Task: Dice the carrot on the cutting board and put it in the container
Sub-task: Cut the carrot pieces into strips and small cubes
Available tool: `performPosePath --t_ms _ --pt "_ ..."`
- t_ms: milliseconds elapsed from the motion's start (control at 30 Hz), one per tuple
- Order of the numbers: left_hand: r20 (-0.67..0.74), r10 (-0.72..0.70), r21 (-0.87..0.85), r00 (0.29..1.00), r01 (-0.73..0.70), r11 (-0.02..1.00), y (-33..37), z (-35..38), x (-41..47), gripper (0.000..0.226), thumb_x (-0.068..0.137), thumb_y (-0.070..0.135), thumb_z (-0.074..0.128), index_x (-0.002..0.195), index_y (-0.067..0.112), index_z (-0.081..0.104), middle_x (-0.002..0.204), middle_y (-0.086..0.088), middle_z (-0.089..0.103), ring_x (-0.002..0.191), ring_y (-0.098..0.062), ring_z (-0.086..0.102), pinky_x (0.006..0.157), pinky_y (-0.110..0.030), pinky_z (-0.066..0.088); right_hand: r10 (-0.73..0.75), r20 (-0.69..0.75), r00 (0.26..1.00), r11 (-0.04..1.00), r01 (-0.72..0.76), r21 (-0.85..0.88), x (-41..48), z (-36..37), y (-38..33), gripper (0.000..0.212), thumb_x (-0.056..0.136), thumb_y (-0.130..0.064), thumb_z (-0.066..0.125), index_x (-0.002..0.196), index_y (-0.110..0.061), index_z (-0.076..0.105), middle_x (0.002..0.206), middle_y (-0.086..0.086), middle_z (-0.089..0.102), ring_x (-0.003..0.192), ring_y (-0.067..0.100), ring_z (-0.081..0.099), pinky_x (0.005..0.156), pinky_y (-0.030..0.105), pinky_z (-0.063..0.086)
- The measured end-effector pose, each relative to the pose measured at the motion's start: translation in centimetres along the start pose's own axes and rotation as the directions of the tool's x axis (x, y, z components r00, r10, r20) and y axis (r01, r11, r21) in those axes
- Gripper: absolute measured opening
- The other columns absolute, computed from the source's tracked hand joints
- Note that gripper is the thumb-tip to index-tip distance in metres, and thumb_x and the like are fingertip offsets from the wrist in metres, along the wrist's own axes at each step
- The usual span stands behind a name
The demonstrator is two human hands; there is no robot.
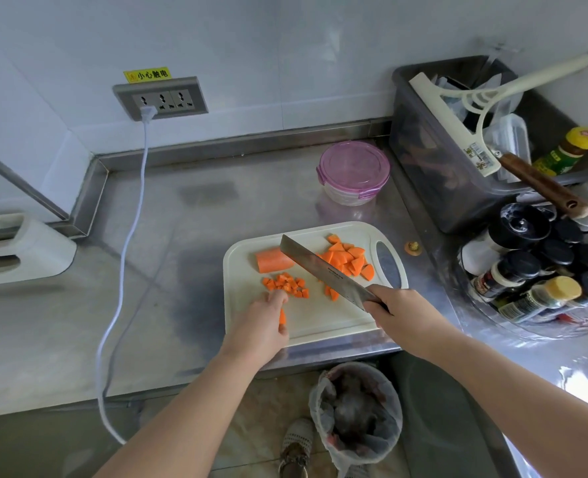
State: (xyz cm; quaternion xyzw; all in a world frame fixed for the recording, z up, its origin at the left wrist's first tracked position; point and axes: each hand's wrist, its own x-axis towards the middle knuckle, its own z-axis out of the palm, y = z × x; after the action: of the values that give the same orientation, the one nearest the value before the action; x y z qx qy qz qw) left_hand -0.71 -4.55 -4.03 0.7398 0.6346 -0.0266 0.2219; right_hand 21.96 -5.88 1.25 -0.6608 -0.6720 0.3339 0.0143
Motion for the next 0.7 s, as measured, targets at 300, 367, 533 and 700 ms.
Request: performPosePath --t_ms 300,367,533,700 --pt "-0.111 -0.344 -0.255 0.933 0.308 0.917 -1.9 -0.3 -0.1 0.044 0.085 0.02 0.056 0.128 0.016 0.049 0.118 -0.002 0.057 0.105 -0.022 0.057 0.076 -0.031 0.045 -0.052 0.074 0.996 0.999 0.052 0.0 0.8 2.5 -3.3 0.021 0.1 -0.022 0.04 0.081 -0.016 0.047 0.072 0.002 0.051 0.07 0.023 0.049 0.064 0.033 0.04" --pt "-0.096 -0.378 -0.367 0.921 0.32 0.873 -2.1 -0.3 -0.4 0.042 0.084 0.02 0.06 0.125 0.016 0.055 0.115 0.0 0.06 0.105 -0.018 0.058 0.077 -0.024 0.042 -0.029 0.11 0.994 0.999 0.032 -0.024 1.0 3.4 -3.9 0.027 0.1 -0.023 0.038 0.073 -0.021 0.042 0.077 0.004 0.054 0.071 0.023 0.05 0.066 0.035 0.044" --pt "-0.008 -0.448 -0.661 0.894 0.332 0.673 -2.9 -1.1 -1.3 0.021 0.088 0.023 0.066 0.108 0.017 0.063 0.107 0.004 0.061 0.073 -0.003 0.057 0.043 -0.004 0.04 -0.014 0.145 0.989 0.995 0.028 -0.094 1.4 5.3 -4.9 0.019 0.101 -0.021 0.034 0.088 -0.017 0.047 0.09 0.007 0.058 0.082 0.024 0.056 0.07 0.034 0.047" --pt "0.023 -0.493 -0.751 0.87 0.34 0.566 -2.9 -0.7 -1.4 0.014 0.088 0.024 0.067 0.1 0.017 0.068 0.099 0.001 0.066 0.06 -0.008 0.061 0.036 -0.008 0.039 -0.018 0.167 0.986 0.991 0.04 -0.128 1.0 6.1 -5.3 0.018 0.102 -0.023 0.033 0.097 -0.016 0.049 0.095 0.007 0.058 0.085 0.023 0.057 0.069 0.031 0.046"
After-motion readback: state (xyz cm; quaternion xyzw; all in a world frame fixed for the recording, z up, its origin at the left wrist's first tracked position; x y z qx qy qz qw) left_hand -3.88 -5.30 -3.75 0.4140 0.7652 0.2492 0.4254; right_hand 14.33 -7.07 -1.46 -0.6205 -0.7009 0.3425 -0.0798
